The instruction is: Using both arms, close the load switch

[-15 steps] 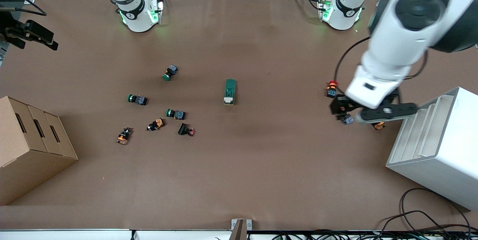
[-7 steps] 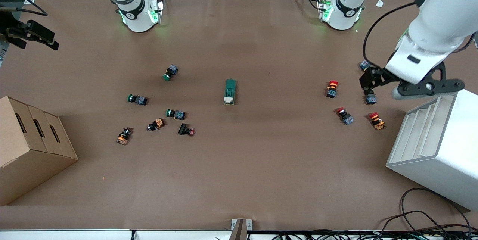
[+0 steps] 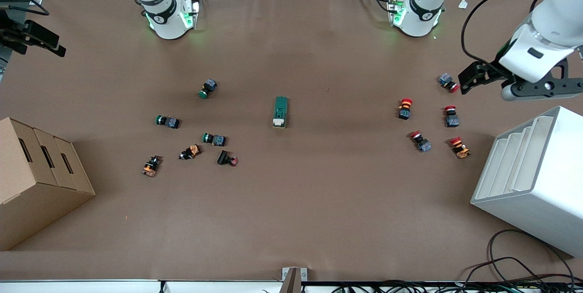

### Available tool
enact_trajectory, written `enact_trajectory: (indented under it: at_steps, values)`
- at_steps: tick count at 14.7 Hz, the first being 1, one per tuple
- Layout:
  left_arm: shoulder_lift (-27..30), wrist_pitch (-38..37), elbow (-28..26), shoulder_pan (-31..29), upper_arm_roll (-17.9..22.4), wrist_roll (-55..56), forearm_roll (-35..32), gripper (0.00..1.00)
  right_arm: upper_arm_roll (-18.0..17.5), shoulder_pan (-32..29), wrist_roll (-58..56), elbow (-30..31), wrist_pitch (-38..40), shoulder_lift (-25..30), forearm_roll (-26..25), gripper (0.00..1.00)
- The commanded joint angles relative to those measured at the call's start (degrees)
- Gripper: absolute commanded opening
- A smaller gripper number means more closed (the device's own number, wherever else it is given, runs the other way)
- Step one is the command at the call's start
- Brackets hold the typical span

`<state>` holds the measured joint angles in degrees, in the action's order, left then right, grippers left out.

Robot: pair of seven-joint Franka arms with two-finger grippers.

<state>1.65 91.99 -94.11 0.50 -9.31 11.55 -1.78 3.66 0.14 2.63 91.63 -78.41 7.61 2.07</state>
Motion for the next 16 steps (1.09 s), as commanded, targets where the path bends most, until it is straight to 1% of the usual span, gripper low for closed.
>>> enact_trajectory:
  at_steps: [1,2,3,8,11,13,14,16]
  values:
    - [4.1,-1.0,-2.7,1.8,4.0,-3.5,3.8,1.0,0.9,1.3,-0.3,0.8,0.0,1.4,0.9,1.0]
    - [4.5,-1.5,-2.7,2.6,6.5,-5.7,4.7,1.0,0.9,1.2,-0.4,0.8,-0.2,1.4,0.8,1.0]
    - [4.8,-2.9,-2.4,3.3,7.8,-6.1,4.7,1.0,0.9,1.1,-0.4,0.8,-0.5,1.4,0.8,1.0]
    - [5.3,-3.7,-2.1,4.3,7.5,-5.2,4.0,1.0,0.6,1.2,-0.5,0.8,-1.2,1.4,0.4,1.0]
    - [3.8,-3.8,0.1,4.3,7.5,-5.6,3.8,1.0,0.6,1.3,-0.6,0.9,-1.1,1.3,0.2,1.0]
    - [3.3,-3.8,0.8,4.7,7.1,-5.5,0.9,1.0,0.6,1.3,-0.5,1.0,-1.0,1.4,0.2,1.0]
    - [2.9,-3.8,1.1,4.6,6.2,-5.1,-0.2,1.0,0.6,1.5,-0.6,1.1,-1.0,1.4,0.2,1.0]
    - [2.2,-3.8,1.9,4.7,5.9,-5.0,-0.3,1.0,0.6,1.5,-0.5,1.1,-0.9,1.4,0.2,1.0]
